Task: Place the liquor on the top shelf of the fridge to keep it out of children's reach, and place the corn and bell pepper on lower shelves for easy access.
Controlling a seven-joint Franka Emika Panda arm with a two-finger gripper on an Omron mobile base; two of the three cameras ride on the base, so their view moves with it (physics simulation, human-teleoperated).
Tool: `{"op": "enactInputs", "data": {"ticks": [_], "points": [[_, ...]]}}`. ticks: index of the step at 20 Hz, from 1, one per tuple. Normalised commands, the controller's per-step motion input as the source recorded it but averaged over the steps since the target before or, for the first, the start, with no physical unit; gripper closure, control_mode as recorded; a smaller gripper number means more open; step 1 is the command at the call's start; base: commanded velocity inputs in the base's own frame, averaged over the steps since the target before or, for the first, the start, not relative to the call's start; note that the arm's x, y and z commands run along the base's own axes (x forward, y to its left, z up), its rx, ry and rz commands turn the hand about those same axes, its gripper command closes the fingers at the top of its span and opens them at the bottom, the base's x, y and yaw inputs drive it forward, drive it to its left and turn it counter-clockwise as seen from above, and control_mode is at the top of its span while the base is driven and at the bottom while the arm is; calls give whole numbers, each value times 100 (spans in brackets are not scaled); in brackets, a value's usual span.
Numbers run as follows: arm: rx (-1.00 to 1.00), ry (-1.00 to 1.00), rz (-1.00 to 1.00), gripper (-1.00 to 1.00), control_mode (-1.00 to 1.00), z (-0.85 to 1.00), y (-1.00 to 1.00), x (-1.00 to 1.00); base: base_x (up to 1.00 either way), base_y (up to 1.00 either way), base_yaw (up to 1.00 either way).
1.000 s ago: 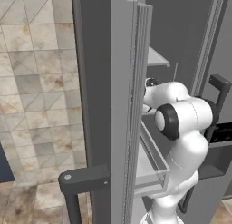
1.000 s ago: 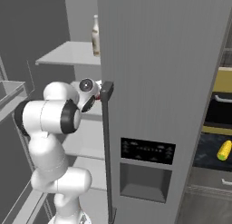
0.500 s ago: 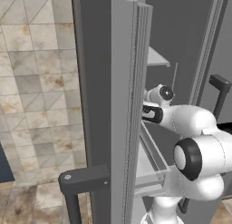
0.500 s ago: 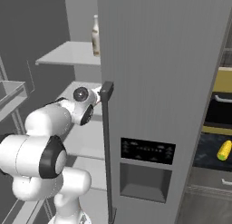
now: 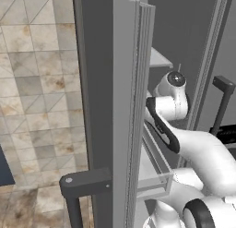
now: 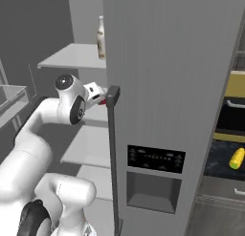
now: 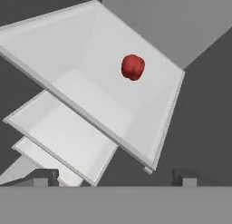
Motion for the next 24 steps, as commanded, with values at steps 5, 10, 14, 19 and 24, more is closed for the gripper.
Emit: {"op": "enactInputs", "data": {"ticks": [5, 10, 14, 19, 24], "points": [[-1, 6, -4, -100, -100, 12, 2, -100, 0, 0, 0], [10, 0, -14, -100, -100, 16, 0, -85, 0, 0, 0], [19, 0, -17, -100, -100, 42, 0, -82, 0, 0, 0], [21, 0, -14, -100, -100, 66, 0, -74, 0, 0, 0], [2, 0, -6, -100, -100, 53, 0, -71, 0, 0, 0]]}}
